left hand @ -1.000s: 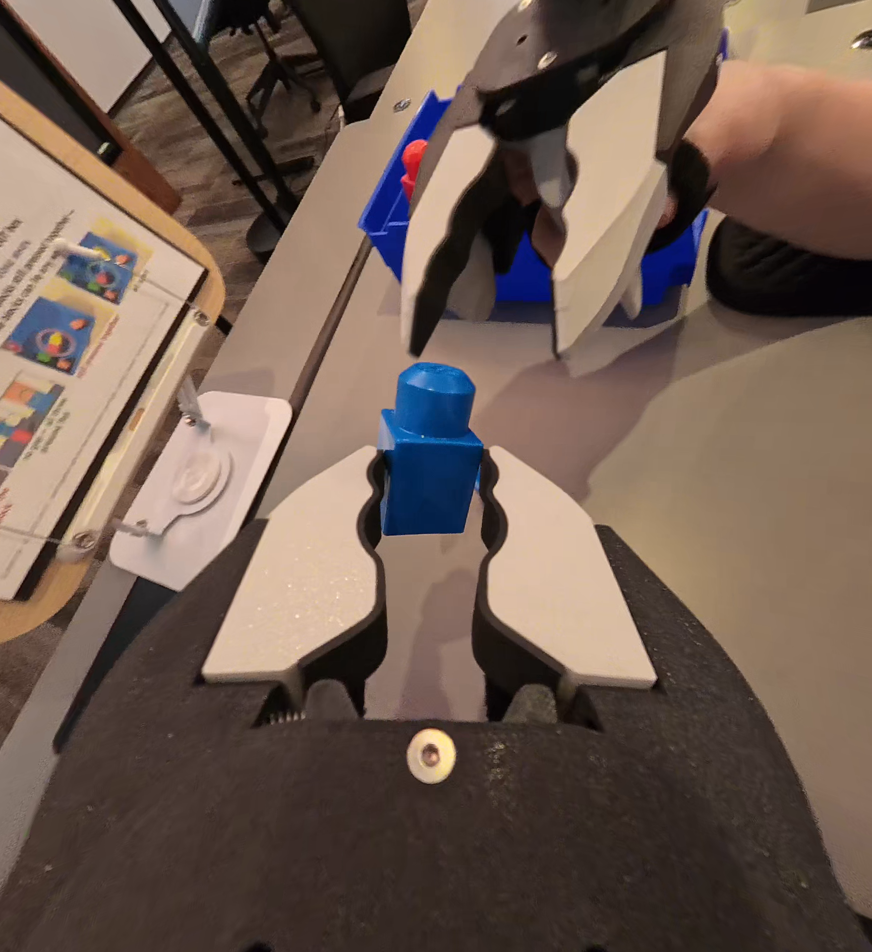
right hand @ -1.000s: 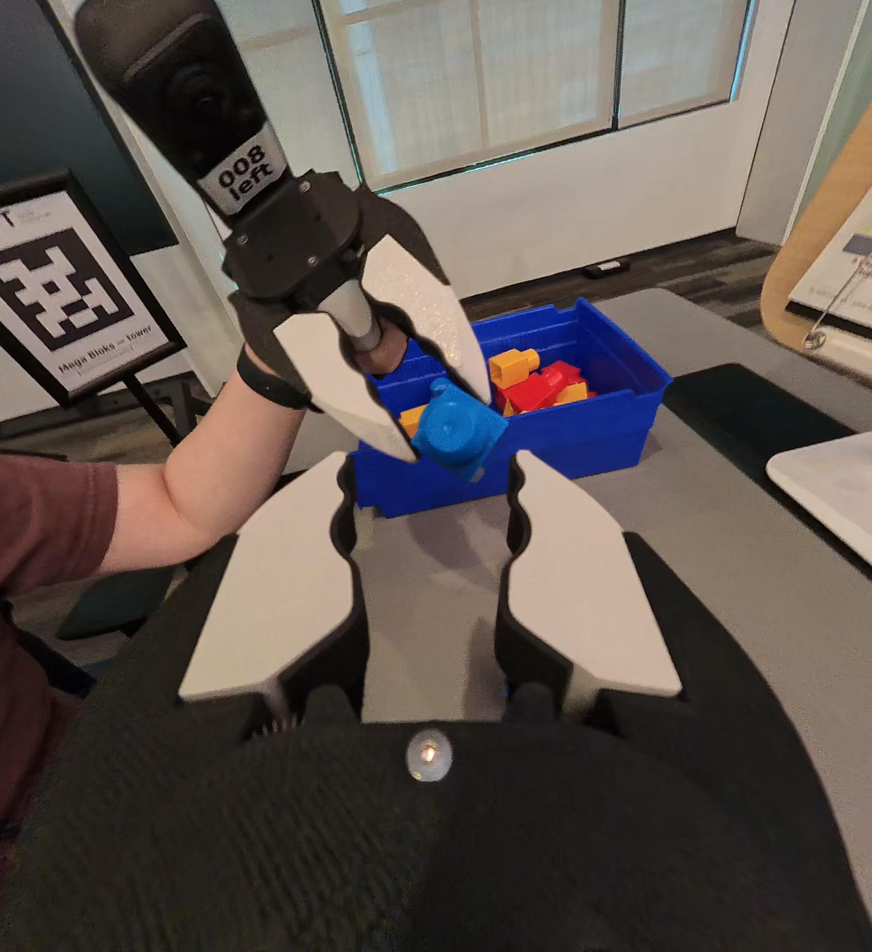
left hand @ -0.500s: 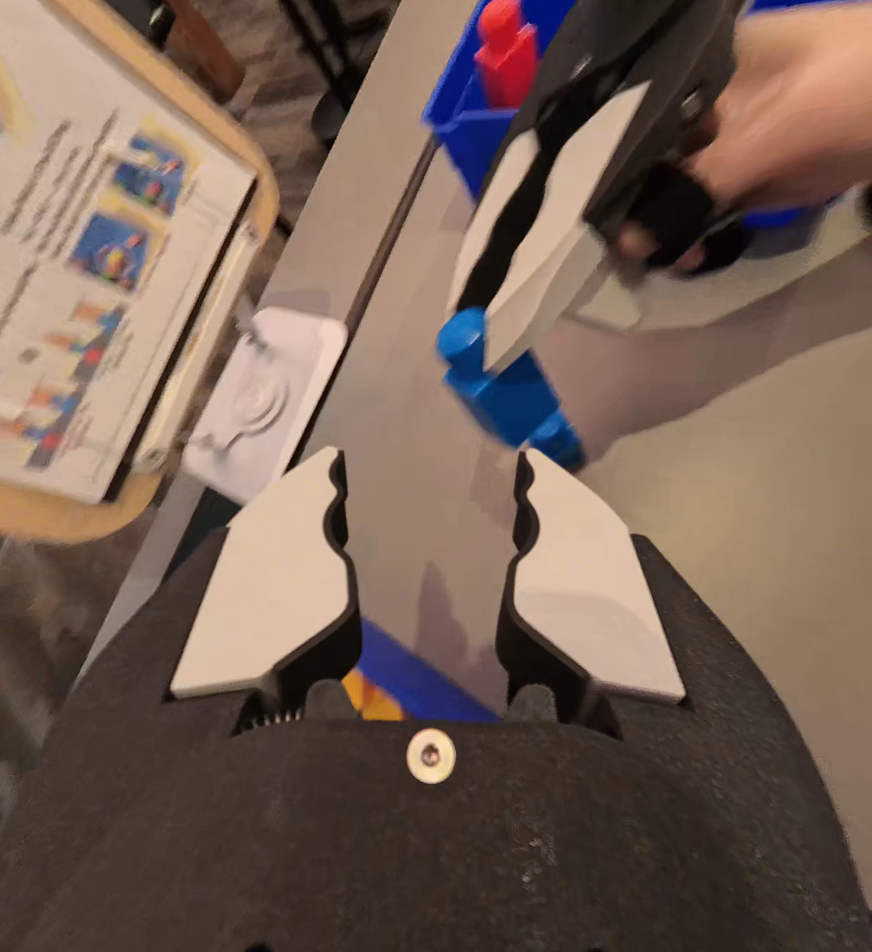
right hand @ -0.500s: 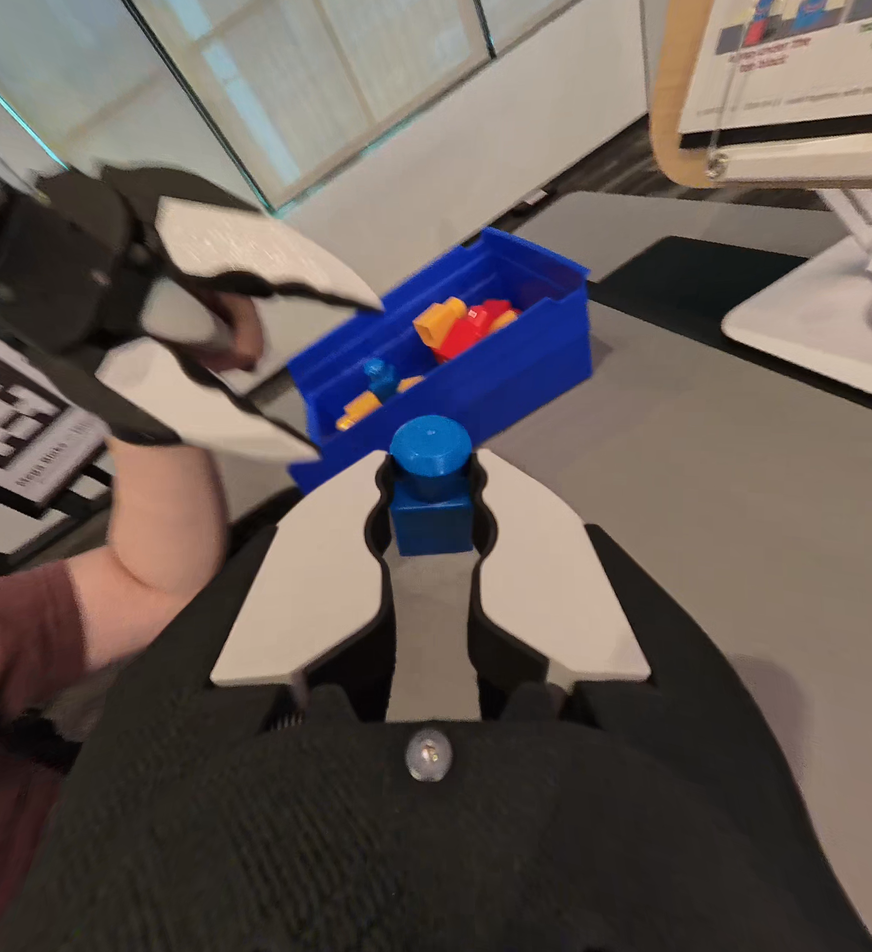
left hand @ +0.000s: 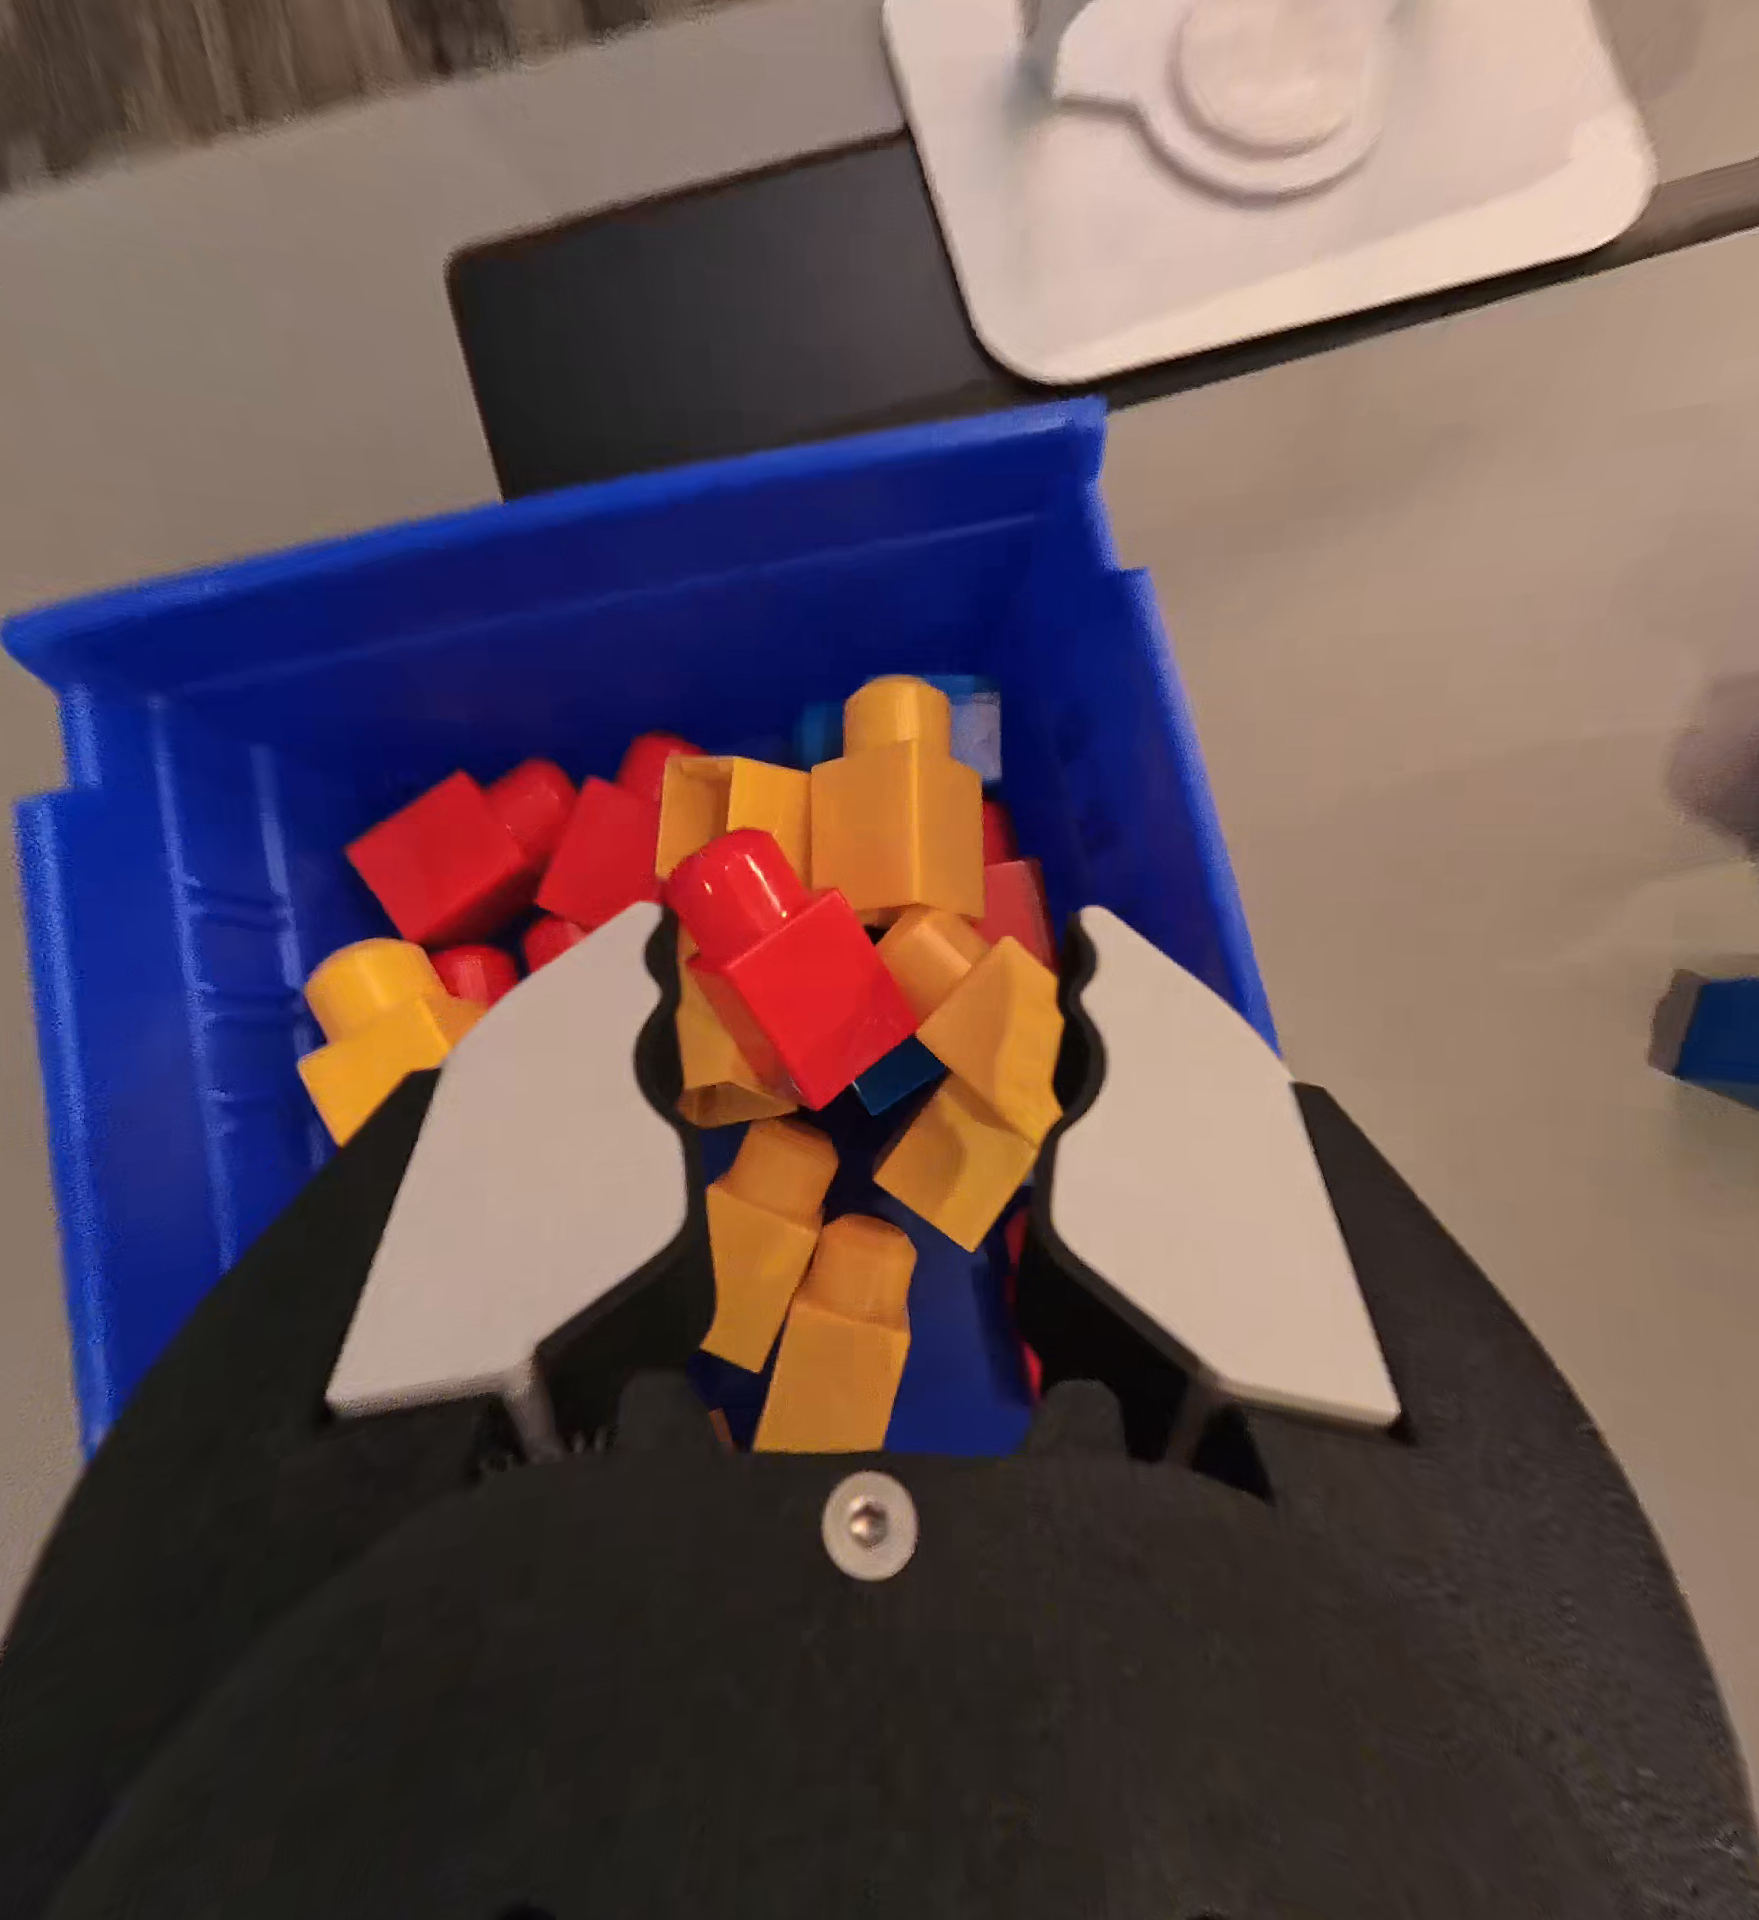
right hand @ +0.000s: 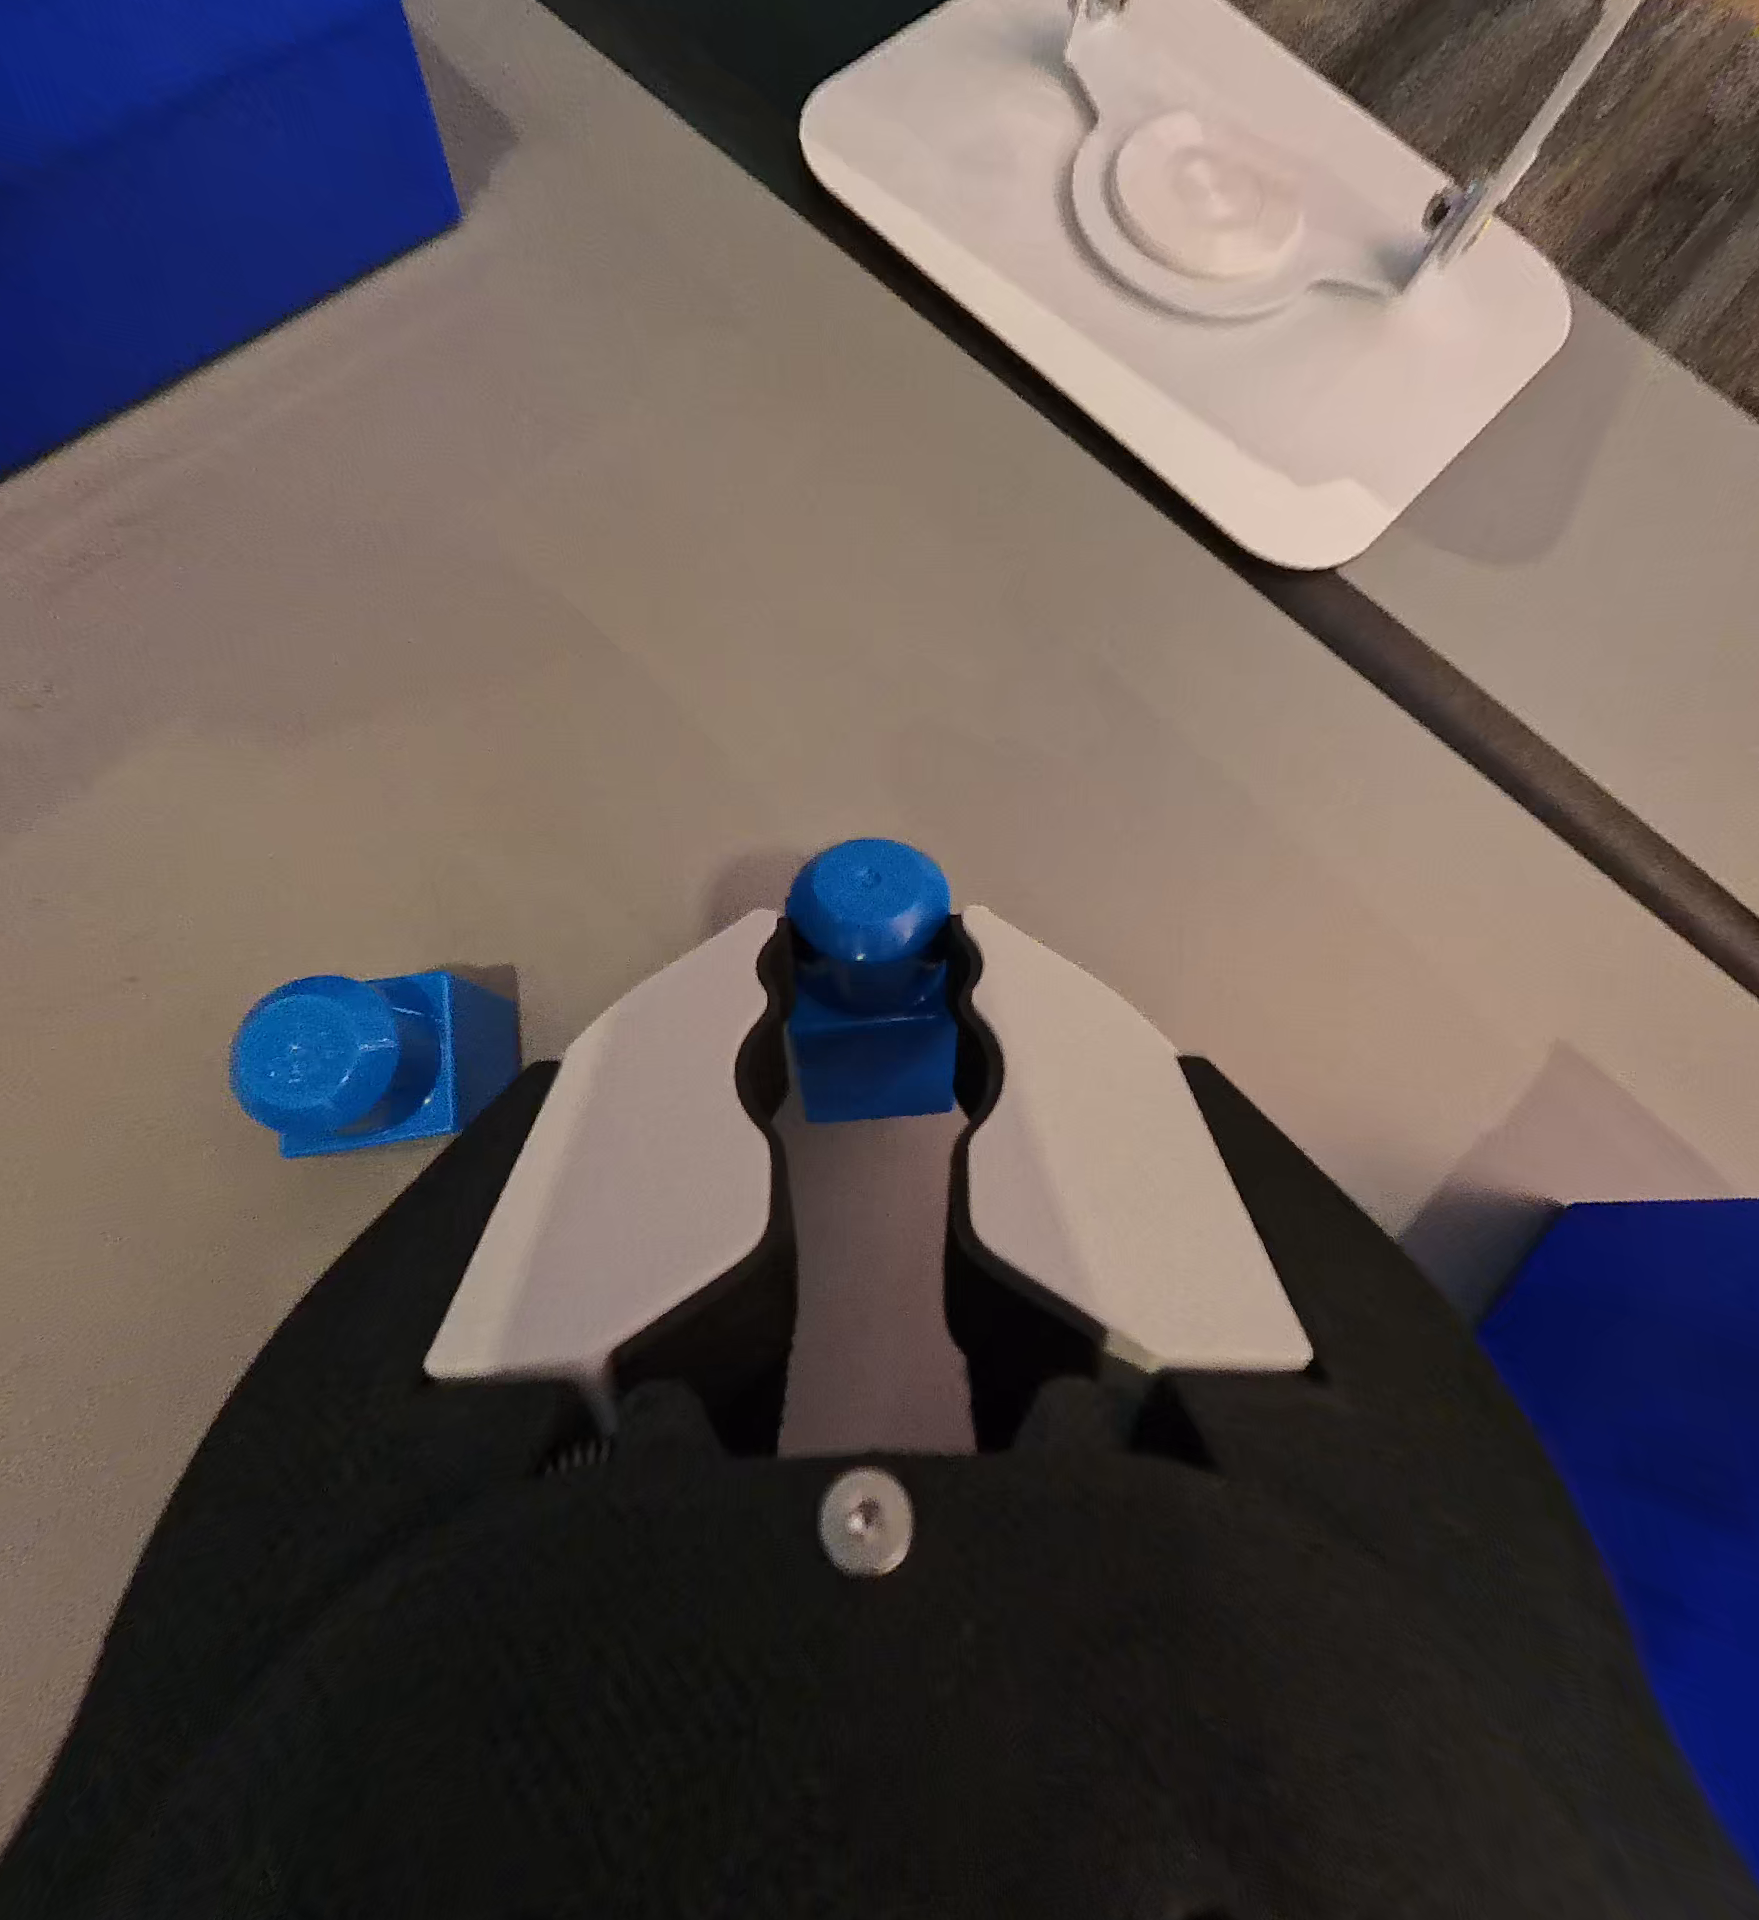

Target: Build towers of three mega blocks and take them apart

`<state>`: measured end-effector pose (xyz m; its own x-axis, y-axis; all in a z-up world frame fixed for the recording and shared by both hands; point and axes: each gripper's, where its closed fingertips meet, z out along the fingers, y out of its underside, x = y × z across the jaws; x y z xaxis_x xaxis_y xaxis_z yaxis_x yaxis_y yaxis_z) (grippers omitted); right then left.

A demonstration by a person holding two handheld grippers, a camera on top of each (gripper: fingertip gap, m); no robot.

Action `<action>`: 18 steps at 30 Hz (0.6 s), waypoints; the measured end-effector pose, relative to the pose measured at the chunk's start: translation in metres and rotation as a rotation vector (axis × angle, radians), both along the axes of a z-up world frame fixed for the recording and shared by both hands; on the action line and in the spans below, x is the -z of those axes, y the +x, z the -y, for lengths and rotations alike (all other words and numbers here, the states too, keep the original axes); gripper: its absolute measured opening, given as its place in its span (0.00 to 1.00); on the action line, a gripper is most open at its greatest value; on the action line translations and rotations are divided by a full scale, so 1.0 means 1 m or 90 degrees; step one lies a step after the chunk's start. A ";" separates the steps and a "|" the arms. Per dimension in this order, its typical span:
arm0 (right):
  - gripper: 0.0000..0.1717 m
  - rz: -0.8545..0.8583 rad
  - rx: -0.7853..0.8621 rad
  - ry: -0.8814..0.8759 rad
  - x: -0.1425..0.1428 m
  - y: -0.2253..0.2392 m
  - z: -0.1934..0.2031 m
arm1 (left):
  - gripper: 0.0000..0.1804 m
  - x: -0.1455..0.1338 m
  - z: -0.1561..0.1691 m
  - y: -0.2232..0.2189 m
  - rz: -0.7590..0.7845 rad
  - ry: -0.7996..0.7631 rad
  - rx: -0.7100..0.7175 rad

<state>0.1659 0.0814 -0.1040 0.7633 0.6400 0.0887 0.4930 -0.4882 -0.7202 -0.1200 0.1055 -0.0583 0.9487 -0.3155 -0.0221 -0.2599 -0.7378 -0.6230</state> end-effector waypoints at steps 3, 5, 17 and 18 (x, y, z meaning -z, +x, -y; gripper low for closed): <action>0.17 0.023 0.012 -0.022 0.008 0.003 0.000 | 0.41 0.018 -0.004 -0.008 -0.055 -0.030 -0.042; 0.17 0.043 0.017 -0.015 0.010 0.006 -0.001 | 0.40 0.023 -0.004 -0.017 -0.095 -0.038 -0.072; 0.28 0.071 0.006 -0.004 0.002 -0.002 0.006 | 0.20 0.042 0.005 -0.044 -0.181 -0.104 -0.121; 0.28 0.071 0.003 -0.005 0.002 -0.003 0.007 | 0.19 0.043 0.006 -0.046 -0.185 -0.109 -0.125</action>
<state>0.1632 0.0746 -0.1057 0.7521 0.6372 0.1680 0.5675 -0.4967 -0.6567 -0.1656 0.0998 -0.1016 0.9534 -0.1506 -0.2613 -0.2506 -0.8778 -0.4083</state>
